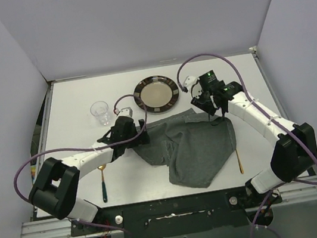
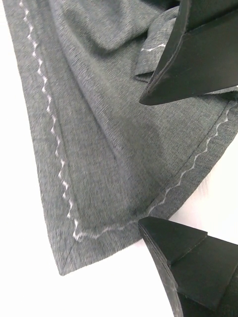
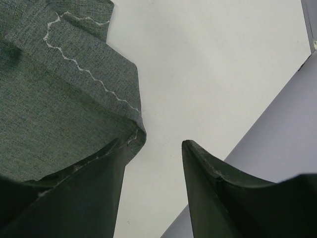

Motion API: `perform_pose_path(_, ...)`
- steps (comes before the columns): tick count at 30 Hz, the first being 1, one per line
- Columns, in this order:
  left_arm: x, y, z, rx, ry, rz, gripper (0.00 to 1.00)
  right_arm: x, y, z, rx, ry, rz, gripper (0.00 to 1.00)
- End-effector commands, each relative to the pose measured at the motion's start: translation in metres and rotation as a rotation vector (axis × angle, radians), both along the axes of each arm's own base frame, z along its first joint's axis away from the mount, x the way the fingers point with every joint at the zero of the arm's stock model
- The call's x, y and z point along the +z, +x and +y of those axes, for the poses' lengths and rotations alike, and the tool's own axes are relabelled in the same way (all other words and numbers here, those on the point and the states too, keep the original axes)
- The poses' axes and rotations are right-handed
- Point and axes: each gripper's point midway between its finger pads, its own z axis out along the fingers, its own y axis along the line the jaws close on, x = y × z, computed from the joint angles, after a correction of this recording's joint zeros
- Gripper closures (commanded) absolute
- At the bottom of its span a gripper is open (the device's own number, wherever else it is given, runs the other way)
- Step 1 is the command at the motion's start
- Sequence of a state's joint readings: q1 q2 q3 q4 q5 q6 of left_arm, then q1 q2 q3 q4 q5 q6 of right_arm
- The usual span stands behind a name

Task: Set the dinner table for one person
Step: Flatten out the napkin at the center of the board.

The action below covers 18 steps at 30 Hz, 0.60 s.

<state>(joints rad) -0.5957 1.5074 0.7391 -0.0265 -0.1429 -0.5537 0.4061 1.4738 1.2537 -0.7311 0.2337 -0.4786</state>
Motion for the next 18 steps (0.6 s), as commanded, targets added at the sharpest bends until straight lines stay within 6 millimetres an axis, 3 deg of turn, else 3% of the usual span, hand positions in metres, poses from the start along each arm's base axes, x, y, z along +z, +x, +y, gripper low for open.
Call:
perform_pose_path(1, -0.002, 0.017, 0.02, 0.124, 0.026, -0.025, 0.02, 0.003, 0.007, 0.004, 0.005, 0.022, -0.024, 0.51)
perform_pose_path(4, -0.01, 0.012, 0.028, 0.185, 0.048, 0.067, 0.03, -0.001, 0.005, 0.006, 0.008, 0.03, -0.015, 0.51)
perform_pose_path(7, -0.001, -0.003, 0.035, 0.248, 0.03, 0.102, 0.03, -0.003, 0.006, 0.006, 0.004, 0.033, -0.01, 0.52)
perform_pose_path(9, -0.006, -0.016, 0.043, 0.259, 0.013, 0.107, 0.03, -0.004, 0.006, 0.007, 0.003, 0.037, -0.01, 0.52)
perform_pose_path(13, -0.007, -0.006, 0.051, 0.257, 0.032, 0.093, 0.02, -0.007, 0.005, 0.007, 0.013, 0.036, -0.005, 0.52)
perform_pose_path(18, -0.01, 0.018, 0.035, 0.203, 0.012, 0.06, 0.02, -0.02, 0.01, 0.016, 0.068, 0.034, 0.04, 0.51)
